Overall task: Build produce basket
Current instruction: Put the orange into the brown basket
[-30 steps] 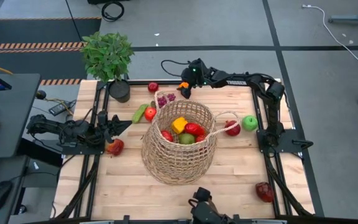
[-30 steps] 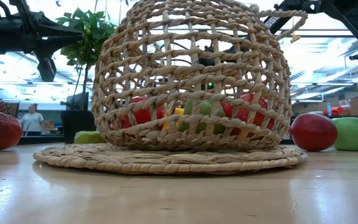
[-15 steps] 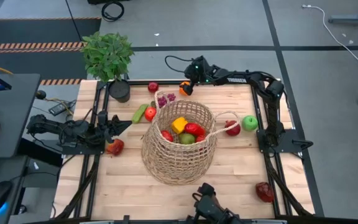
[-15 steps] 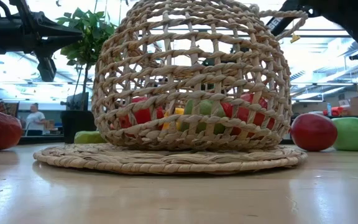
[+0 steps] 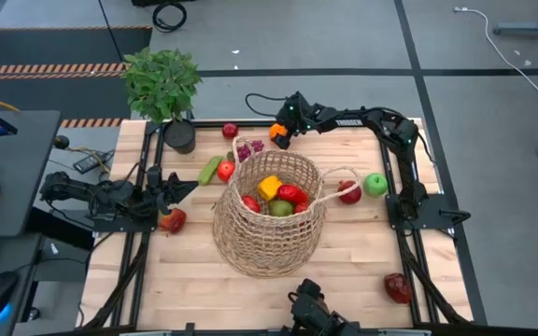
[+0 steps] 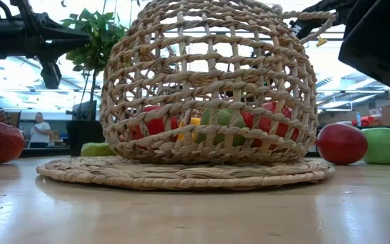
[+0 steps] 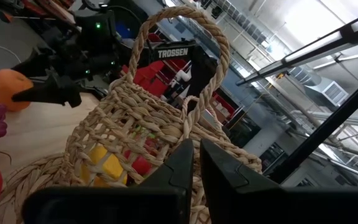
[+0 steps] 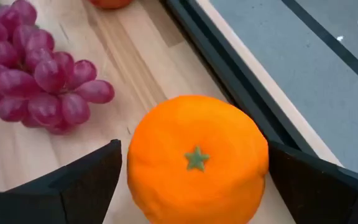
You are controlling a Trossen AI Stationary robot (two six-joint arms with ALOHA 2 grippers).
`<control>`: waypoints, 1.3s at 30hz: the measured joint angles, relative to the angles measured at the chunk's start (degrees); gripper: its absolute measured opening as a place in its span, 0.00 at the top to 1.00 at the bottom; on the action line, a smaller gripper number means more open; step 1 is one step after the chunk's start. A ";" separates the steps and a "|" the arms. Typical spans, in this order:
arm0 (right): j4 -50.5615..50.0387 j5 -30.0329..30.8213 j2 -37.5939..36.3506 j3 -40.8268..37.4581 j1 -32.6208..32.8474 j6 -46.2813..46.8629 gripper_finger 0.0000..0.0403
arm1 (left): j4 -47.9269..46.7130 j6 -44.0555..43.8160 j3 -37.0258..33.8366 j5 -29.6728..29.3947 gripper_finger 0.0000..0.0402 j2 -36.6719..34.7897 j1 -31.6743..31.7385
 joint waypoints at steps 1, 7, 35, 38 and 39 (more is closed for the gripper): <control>-0.07 -0.05 0.00 0.00 0.03 -0.41 0.02 | 0.00 0.00 -0.01 0.00 0.91 0.00 0.00; -0.22 0.97 -0.03 0.00 0.10 -2.23 0.09 | 0.00 0.00 0.00 0.00 0.91 0.00 0.00; 3.13 -15.18 -11.43 0.00 -0.71 8.40 0.14 | 0.00 0.00 -0.01 0.00 0.91 0.00 0.00; 6.65 -22.39 -14.26 0.00 -0.82 12.16 0.14 | 0.00 0.00 -0.01 0.00 0.91 0.00 0.00; 8.00 -24.63 -15.29 0.02 -0.82 13.61 0.14 | 0.00 0.00 0.02 0.02 0.91 0.00 -0.02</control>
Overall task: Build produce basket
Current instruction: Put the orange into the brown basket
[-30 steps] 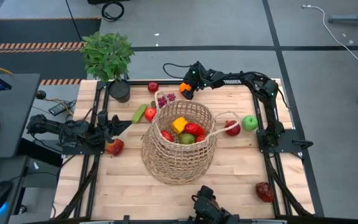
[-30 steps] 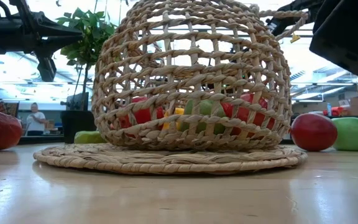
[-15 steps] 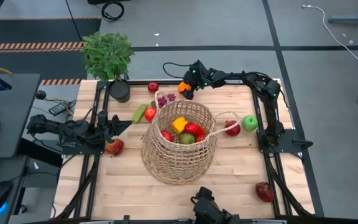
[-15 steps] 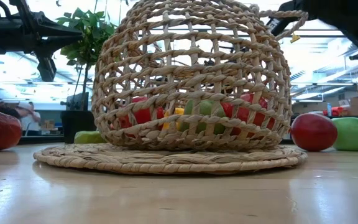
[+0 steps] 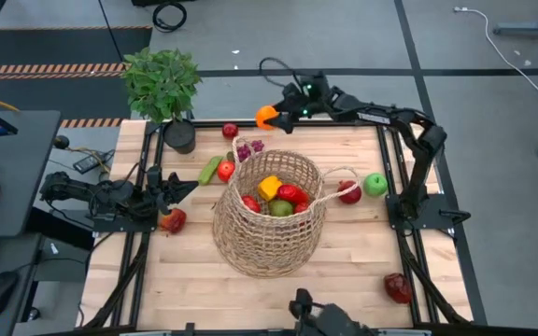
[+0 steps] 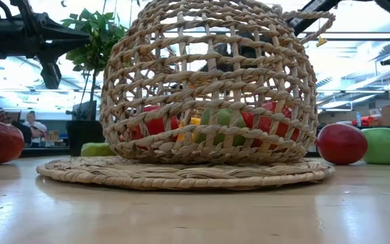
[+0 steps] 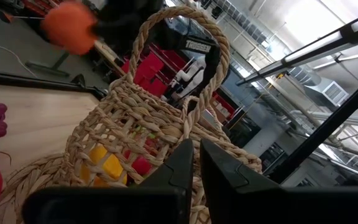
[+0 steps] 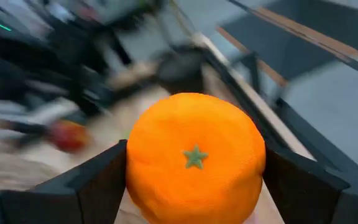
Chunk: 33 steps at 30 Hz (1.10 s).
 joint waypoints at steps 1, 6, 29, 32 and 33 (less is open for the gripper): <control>1.47 -2.13 -1.12 -0.02 0.00 1.56 0.14 | 0.00 0.00 -0.01 -0.01 0.91 0.00 0.02; 9.33 -12.41 -6.00 0.00 0.03 12.18 0.14 | 0.00 0.00 -0.01 -0.02 0.91 0.01 0.00; 43.22 -4.56 -20.28 0.00 9.26 44.96 0.14 | 0.00 0.00 -0.01 0.01 0.91 0.00 0.01; 43.27 -3.46 -21.86 0.00 11.08 44.62 0.14 | 0.00 0.00 -0.01 -0.01 0.91 0.00 0.01; 43.29 -3.15 -22.34 0.00 11.69 44.36 0.14 | 0.00 0.00 -0.01 0.00 0.91 0.00 0.00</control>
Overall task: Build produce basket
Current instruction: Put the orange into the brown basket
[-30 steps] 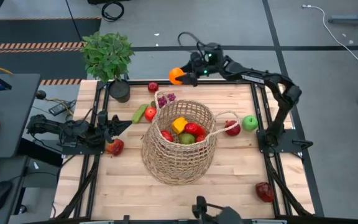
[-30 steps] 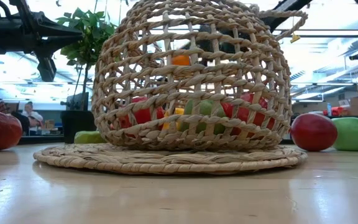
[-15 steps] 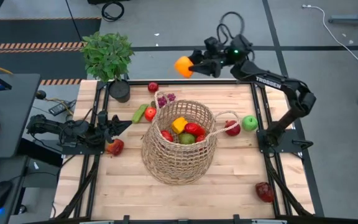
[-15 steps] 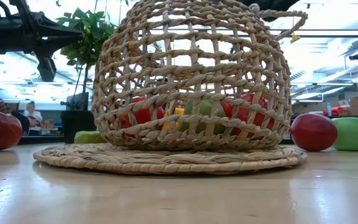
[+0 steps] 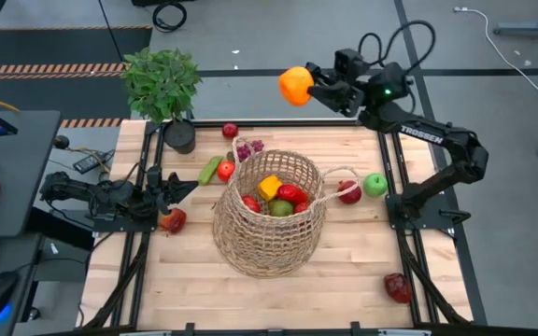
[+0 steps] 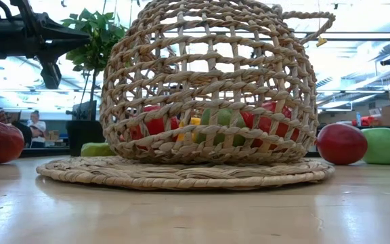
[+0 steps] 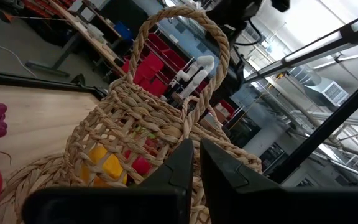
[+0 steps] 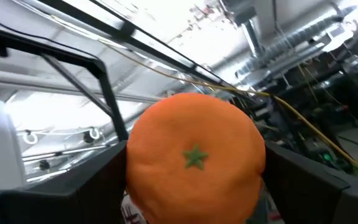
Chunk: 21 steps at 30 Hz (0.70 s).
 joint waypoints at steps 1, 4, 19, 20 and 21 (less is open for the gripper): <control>0.02 0.43 -0.51 0.00 0.73 -0.29 0.14 | 0.00 0.00 -0.01 0.00 0.91 0.00 0.01; 0.02 2.26 -1.80 0.00 3.19 -1.75 0.14 | 0.00 0.00 -0.02 0.00 0.91 0.00 0.01; -16.92 -5.83 -3.75 7.98 -1.03 -5.70 0.14 | 0.00 0.00 0.00 0.00 0.91 0.01 0.01; -20.23 -7.10 -3.74 8.83 -1.73 -7.62 0.14 | 0.00 0.00 0.00 -0.01 0.92 0.00 0.01; -23.35 -8.24 -3.74 9.47 -2.38 -9.61 0.14 | 0.00 0.00 -0.01 -0.01 0.92 0.00 0.00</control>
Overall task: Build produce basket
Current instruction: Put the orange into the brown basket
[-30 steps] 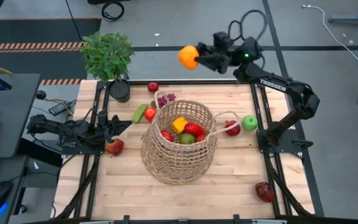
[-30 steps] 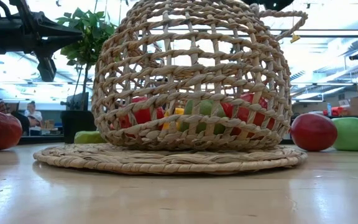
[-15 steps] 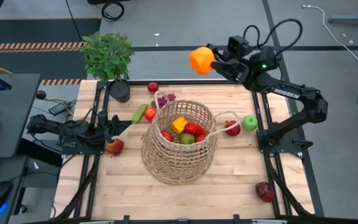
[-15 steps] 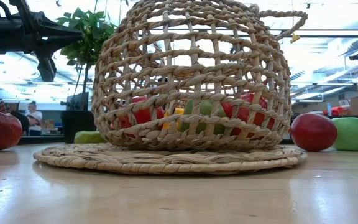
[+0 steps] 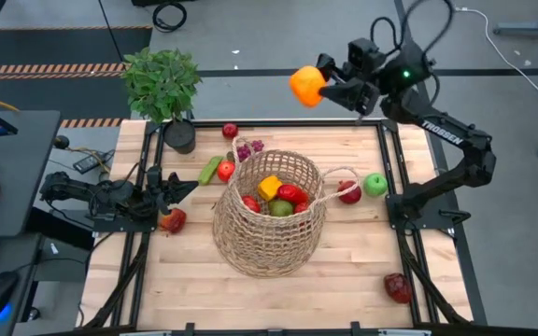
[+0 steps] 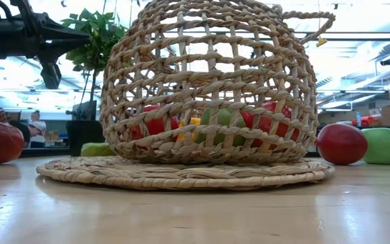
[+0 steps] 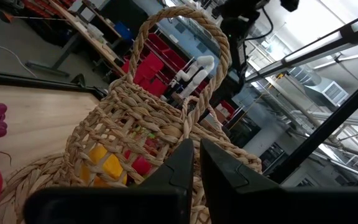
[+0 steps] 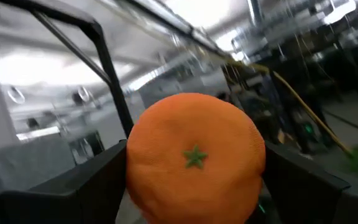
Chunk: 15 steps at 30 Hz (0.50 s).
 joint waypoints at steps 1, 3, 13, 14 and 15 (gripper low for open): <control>-2.90 -0.88 0.00 0.36 -0.63 -1.93 0.14 | 0.00 0.00 0.01 0.01 0.92 0.00 0.01; -7.75 -2.70 0.01 0.42 -1.65 -4.97 0.14 | 0.00 0.00 0.02 0.01 0.92 0.02 0.01; -20.86 -4.67 0.98 0.35 -2.20 -14.40 0.14 | 0.00 0.00 0.02 0.00 0.91 0.00 0.01; -20.56 -4.25 0.98 0.37 -1.98 -14.86 0.14 | 0.00 0.00 0.01 0.01 0.91 0.00 0.01; -20.66 -3.47 0.98 0.63 -1.72 -15.47 0.14 | 0.00 0.00 0.02 0.01 0.91 0.00 0.01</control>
